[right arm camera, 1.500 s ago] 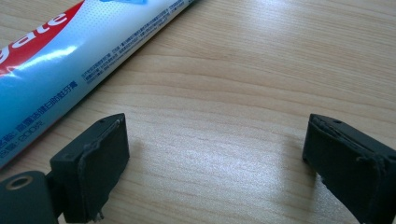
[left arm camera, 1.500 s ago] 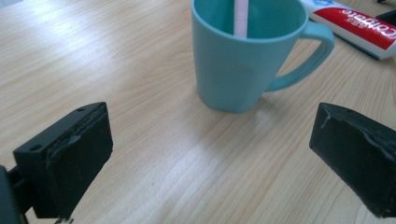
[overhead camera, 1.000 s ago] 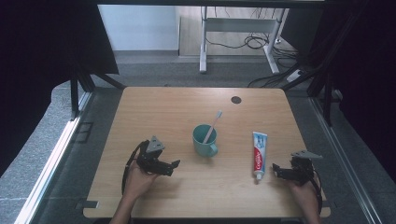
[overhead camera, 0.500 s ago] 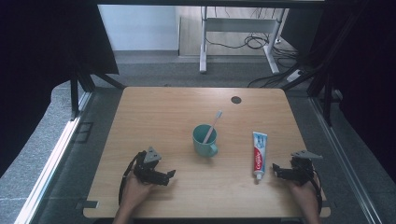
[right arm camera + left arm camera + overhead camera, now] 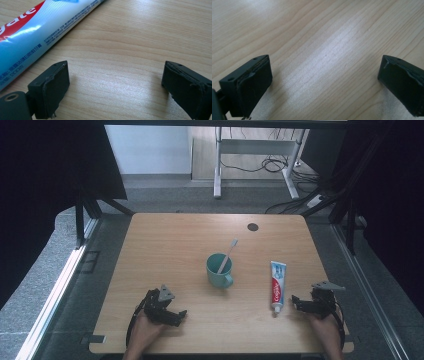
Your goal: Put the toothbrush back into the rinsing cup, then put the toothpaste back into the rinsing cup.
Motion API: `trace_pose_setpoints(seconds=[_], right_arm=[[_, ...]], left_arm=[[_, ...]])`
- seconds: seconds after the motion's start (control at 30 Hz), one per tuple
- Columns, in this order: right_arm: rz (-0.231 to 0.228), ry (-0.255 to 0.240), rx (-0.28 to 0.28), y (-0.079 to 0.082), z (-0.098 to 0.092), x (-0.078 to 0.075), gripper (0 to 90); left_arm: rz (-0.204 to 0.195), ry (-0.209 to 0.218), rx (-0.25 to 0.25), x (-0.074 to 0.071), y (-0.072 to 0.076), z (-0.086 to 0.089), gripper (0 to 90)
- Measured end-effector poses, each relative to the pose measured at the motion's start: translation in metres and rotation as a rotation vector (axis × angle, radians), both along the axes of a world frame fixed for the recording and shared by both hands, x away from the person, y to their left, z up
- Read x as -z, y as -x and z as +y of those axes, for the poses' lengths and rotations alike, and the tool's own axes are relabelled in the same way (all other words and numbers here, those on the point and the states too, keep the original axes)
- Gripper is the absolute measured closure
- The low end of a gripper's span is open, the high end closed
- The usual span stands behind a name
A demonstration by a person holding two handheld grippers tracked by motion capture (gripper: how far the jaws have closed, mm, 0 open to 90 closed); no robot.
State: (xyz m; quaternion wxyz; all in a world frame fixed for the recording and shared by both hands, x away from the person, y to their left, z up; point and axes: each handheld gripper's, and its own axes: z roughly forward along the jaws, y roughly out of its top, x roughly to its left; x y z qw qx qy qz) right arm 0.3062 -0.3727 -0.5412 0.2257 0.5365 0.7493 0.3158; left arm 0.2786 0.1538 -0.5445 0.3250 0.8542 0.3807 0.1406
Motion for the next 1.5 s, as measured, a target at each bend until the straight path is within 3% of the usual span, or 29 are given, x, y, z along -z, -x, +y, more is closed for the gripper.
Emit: trace_pose_setpoints(seconds=[0.63,0.93,1.07,1.37,1.5], right_arm=[[0.010,-0.003,-0.009,0.000,0.001,0.000,2.7],[0.069,-0.056,-0.001,-0.001,-0.001,-0.005,0.0],[0.069,-0.081,-0.014,0.000,-0.001,-0.011,0.0],[0.097,-0.059,-0.055,0.000,0.006,-0.023,0.0],[0.107,-0.095,-0.094,0.000,0.007,-0.031,17.2]], left_arm=[[0.012,0.017,-0.022,0.001,-0.001,0.002,0.0],[0.010,0.016,-0.026,0.001,-0.001,0.002,0.0],[0.010,0.017,-0.027,0.001,-0.001,0.002,0.0],[0.012,0.018,-0.030,0.001,-0.001,0.002,0.0],[0.011,0.017,-0.030,0.001,-0.001,0.002,0.0]])
